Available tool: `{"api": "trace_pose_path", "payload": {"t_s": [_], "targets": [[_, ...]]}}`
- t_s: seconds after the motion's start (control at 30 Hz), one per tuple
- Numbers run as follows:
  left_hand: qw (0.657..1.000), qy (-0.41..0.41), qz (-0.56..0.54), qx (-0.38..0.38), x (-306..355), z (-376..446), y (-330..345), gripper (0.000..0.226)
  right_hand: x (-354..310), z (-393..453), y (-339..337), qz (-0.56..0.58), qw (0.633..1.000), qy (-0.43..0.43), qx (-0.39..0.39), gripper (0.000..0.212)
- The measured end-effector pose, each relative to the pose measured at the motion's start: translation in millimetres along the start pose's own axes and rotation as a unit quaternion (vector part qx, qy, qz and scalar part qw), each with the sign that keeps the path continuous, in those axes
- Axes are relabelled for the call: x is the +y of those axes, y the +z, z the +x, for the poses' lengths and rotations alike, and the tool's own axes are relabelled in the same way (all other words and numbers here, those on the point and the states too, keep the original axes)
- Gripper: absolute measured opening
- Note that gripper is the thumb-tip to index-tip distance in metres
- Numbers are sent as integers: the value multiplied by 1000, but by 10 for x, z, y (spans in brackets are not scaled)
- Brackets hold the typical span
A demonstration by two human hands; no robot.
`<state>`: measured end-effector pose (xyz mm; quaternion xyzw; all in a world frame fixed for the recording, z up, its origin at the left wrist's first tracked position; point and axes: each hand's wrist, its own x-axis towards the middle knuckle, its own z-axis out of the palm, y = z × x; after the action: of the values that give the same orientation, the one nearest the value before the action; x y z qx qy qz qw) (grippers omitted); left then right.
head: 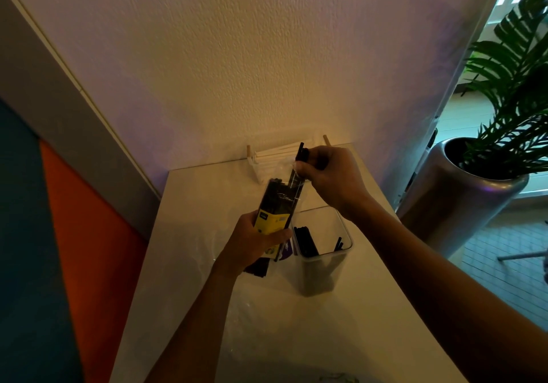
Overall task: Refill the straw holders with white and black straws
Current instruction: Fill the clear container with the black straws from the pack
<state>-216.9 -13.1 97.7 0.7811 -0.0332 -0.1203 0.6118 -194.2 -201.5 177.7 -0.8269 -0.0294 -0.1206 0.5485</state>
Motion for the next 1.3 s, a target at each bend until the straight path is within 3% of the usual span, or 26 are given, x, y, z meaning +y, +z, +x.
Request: {"api": "trace_pose_path", "payload": {"t_s": [0.17, 0.43, 0.7, 0.87, 1.3], "targets": [[1000, 0, 14, 2, 2, 21, 12, 30, 62, -52, 17, -7, 997, 39, -65, 11], [1000, -11, 7, 6, -58, 32, 29, 32, 55, -37, 14, -30, 998, 26, -56, 3], [1000, -15, 3, 8, -112, 52, 39, 34, 33, -29, 4, -25, 999, 19, -44, 8], [1000, -13, 7, 3, -92, 59, 50, 36, 14, -32, 11, 23, 995, 49, -80, 23], [1000, 12, -11, 7, -51, 15, 42, 32, -79, 9, -17, 46, 997, 19, -54, 12]]}}
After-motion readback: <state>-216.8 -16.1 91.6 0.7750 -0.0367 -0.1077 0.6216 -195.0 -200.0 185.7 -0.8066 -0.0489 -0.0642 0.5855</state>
